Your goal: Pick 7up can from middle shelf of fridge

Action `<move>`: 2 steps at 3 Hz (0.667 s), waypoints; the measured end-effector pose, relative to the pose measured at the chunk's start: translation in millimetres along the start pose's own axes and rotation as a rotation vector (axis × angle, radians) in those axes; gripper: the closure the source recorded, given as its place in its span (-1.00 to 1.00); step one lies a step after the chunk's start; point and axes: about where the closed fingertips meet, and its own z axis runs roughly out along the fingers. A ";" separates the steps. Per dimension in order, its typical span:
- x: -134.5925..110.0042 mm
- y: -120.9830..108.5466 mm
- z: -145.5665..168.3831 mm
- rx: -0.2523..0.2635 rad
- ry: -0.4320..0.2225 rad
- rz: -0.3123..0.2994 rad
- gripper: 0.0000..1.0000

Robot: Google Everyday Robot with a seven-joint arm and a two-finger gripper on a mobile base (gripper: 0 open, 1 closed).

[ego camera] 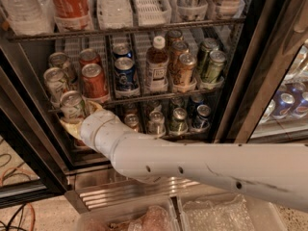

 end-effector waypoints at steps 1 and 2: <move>5.3 3.8 -12.1 -0.039 0.000 0.015 1.00; 8.2 6.6 -16.9 -0.063 0.003 0.019 1.00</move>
Offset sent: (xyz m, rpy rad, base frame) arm -0.0230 -0.0133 -0.0094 0.0188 0.0398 0.0814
